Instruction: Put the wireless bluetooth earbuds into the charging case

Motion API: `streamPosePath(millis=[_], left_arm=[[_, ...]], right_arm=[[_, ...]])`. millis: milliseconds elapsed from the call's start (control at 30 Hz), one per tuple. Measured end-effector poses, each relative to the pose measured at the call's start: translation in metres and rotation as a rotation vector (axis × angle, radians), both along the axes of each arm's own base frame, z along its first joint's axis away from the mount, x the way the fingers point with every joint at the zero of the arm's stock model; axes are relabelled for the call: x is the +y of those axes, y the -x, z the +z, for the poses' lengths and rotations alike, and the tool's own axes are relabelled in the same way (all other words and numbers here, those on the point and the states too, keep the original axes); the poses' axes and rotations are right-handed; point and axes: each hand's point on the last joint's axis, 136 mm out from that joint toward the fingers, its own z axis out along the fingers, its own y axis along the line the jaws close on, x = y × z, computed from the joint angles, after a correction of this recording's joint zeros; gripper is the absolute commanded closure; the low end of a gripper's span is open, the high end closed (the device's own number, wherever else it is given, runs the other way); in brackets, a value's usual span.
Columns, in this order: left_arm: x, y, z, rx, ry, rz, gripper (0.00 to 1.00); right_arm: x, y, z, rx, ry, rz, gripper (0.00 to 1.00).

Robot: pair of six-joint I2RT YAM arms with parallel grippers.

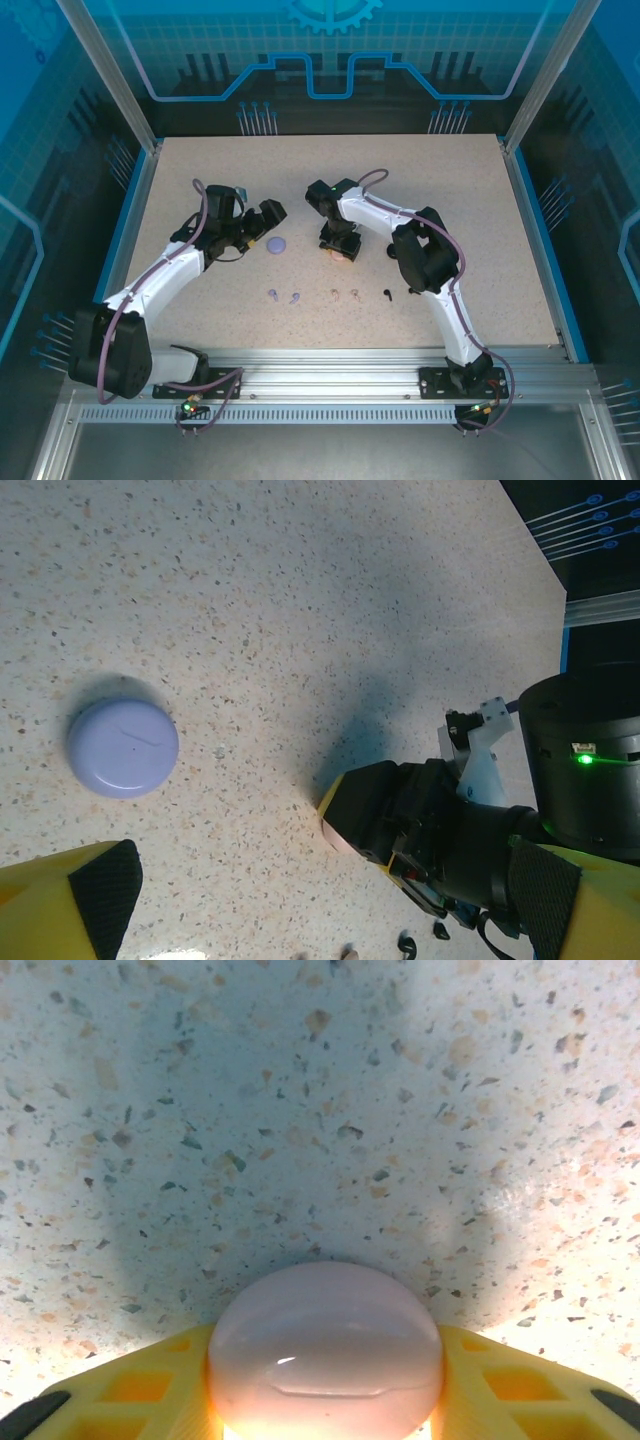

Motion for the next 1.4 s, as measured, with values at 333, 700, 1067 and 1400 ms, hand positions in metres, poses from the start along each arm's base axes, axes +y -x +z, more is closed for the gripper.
streamPosePath(millis=[333,700,1067,1400], left_arm=[[0.000,0.008,0.001,-0.003,0.038,0.028,0.01],[-0.050,0.021,-0.022,-0.112,0.137,-0.069,0.01],[-0.083,0.000,-0.033,-0.232,0.174,-0.101,0.09],[-0.094,-0.022,-0.038,-0.279,0.188,-0.090,0.37]], right_arm=[[0.012,-0.004,0.008,-0.037,-0.077,0.067,0.68],[0.020,-0.039,0.066,-0.141,-0.311,0.001,0.69],[0.035,-0.059,0.092,-0.143,-0.480,-0.109,0.69],[0.040,-0.058,0.109,-0.147,-0.522,-0.162,0.68]])
